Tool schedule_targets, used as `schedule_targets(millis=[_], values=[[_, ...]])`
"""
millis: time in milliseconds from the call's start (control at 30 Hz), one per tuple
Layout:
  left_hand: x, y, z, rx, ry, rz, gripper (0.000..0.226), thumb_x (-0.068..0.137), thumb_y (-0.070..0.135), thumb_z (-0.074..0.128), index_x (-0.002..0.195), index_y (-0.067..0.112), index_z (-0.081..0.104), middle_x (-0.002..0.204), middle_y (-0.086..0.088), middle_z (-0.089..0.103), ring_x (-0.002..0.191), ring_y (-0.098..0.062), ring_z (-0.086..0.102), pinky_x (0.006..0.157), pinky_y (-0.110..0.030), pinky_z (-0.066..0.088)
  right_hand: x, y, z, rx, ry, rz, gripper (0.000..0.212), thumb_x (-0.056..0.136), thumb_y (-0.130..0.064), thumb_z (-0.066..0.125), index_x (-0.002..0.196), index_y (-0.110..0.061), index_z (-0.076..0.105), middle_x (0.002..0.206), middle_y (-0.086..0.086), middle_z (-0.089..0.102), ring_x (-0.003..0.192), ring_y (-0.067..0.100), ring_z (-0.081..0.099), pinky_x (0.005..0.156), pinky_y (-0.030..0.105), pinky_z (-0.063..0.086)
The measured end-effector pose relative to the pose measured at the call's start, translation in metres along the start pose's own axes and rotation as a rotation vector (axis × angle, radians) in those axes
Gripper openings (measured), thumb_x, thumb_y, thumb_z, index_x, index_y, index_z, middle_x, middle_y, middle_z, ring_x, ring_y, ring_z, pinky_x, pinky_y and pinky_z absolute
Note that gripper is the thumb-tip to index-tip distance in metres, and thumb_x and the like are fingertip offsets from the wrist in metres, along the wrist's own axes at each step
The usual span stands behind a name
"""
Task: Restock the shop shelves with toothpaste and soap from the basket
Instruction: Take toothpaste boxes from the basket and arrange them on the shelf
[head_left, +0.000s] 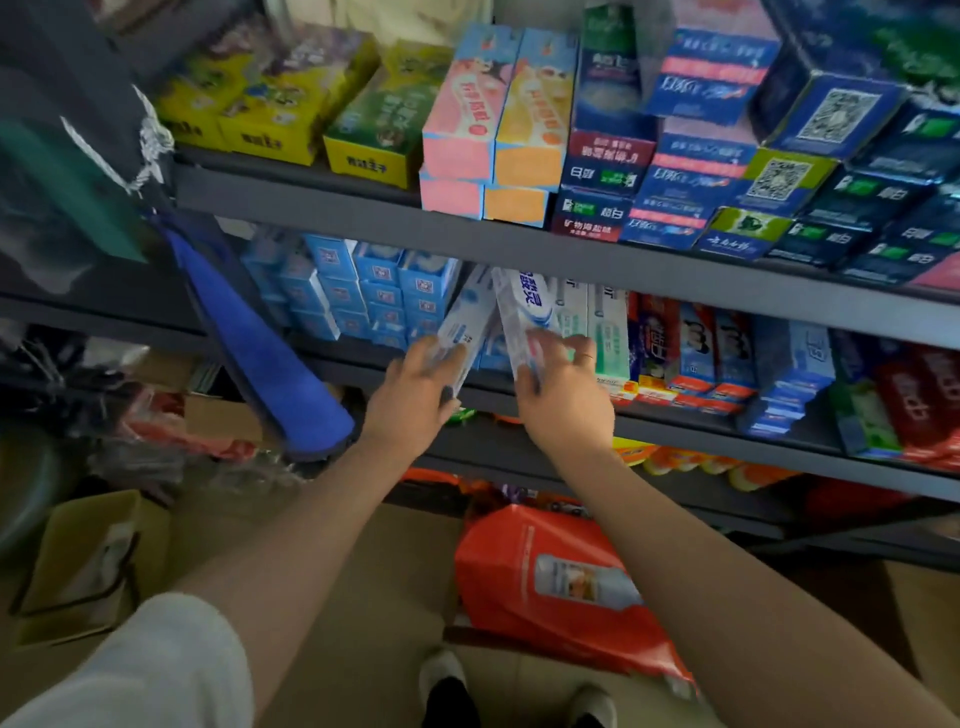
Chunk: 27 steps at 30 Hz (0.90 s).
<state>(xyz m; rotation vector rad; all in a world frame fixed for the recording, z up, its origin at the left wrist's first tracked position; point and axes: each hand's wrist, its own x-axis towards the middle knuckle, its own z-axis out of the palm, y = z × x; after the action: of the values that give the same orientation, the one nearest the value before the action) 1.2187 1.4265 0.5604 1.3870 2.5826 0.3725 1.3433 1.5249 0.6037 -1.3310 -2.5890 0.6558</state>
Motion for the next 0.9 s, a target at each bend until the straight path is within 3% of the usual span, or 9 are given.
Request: schedule_targets(millis=[167, 267, 367, 467, 567, 633, 800, 900], values=[[0.004, -0.013, -0.003, -0.037, -0.032, 0.147, 0.052, 0.092, 0.015, 0.051, 0.14, 0.015, 0.034, 0.151, -0.011, 0.022, 0.118, -0.033, 0.05, 0.089, -0.043, 0.048, 0.022, -0.029, 0.019, -0.344, -0.072, 0.04, 0.061, 0.092, -0.012, 0.041, 0.146, -0.009, 0.012, 0.156, 0.018, 0.002, 0.103, 0.043, 0.058, 0.063, 0.036, 0.039], [0.009, -0.013, -0.004, -0.04, -0.027, 0.175, 0.048, 0.093, 0.018, 0.049, 0.139, 0.011, 0.037, 0.149, -0.009, 0.026, 0.119, -0.03, 0.05, 0.089, -0.042, 0.048, 0.034, -0.027, 0.025, -0.419, -0.117, 0.083, 0.061, 0.093, -0.007, 0.04, 0.146, -0.003, 0.011, 0.156, 0.018, -0.001, 0.109, 0.04, 0.055, 0.064, 0.036, 0.04], [0.015, -0.011, -0.003, -0.047, -0.007, 0.19, 0.048, 0.092, 0.017, 0.051, 0.137, 0.008, 0.038, 0.148, -0.01, 0.031, 0.119, -0.029, 0.051, 0.093, -0.042, 0.046, 0.038, -0.018, 0.025, -0.358, -0.141, 0.07, 0.061, 0.094, -0.022, 0.045, 0.145, -0.007, 0.015, 0.154, 0.017, 0.007, 0.122, 0.039, 0.044, 0.078, 0.039, 0.046], [0.02, -0.011, -0.001, -0.103, 0.039, 0.21, 0.046, 0.088, 0.013, 0.057, 0.132, 0.007, 0.045, 0.143, -0.012, 0.037, 0.109, -0.032, 0.058, 0.086, -0.046, 0.052, 0.027, -0.002, 0.018, -0.128, -0.159, -0.117, 0.068, 0.089, -0.04, 0.054, 0.142, -0.013, 0.023, 0.149, 0.014, 0.016, 0.125, 0.036, 0.041, 0.092, 0.043, 0.045], [0.022, -0.009, 0.002, -0.146, 0.088, 0.188, 0.042, 0.085, 0.02, 0.062, 0.124, 0.008, 0.051, 0.138, -0.012, 0.041, 0.091, -0.032, 0.062, 0.07, -0.045, 0.055, 0.012, 0.013, 0.016, -0.155, -0.189, -0.233, 0.063, 0.089, -0.035, 0.055, 0.142, -0.015, 0.025, 0.154, 0.006, 0.011, 0.121, 0.033, 0.049, 0.088, 0.041, 0.048], [0.022, -0.005, 0.005, -0.198, 0.139, 0.1, 0.045, 0.082, 0.029, 0.065, 0.118, 0.005, 0.051, 0.13, -0.015, 0.045, 0.093, -0.033, 0.06, 0.063, -0.041, 0.053, 0.008, 0.016, 0.021, -0.233, -0.21, -0.234, 0.057, 0.092, -0.027, 0.052, 0.142, -0.017, 0.026, 0.155, 0.001, 0.01, 0.113, 0.032, 0.055, 0.081, 0.04, 0.05], [0.032, 0.014, 0.004, -0.285, 0.15, -0.058, 0.055, 0.079, 0.039, 0.066, 0.115, 0.006, 0.042, 0.118, -0.012, 0.051, 0.095, -0.029, 0.059, 0.06, -0.034, 0.043, 0.022, 0.013, 0.03, -0.373, -0.184, -0.171, 0.075, 0.087, 0.005, 0.045, 0.147, -0.021, 0.008, 0.158, -0.004, -0.004, 0.092, 0.035, 0.064, 0.062, 0.038, 0.047], [0.035, 0.022, 0.004, -0.211, 0.102, -0.08, 0.067, 0.075, 0.049, 0.067, 0.118, 0.006, 0.038, 0.12, -0.011, 0.05, 0.094, -0.029, 0.06, 0.059, -0.033, 0.041, 0.021, 0.017, 0.028, -0.318, -0.154, -0.106, 0.075, 0.087, 0.003, 0.045, 0.147, -0.024, 0.008, 0.158, -0.004, -0.007, 0.094, 0.033, 0.064, 0.058, 0.035, 0.045]])
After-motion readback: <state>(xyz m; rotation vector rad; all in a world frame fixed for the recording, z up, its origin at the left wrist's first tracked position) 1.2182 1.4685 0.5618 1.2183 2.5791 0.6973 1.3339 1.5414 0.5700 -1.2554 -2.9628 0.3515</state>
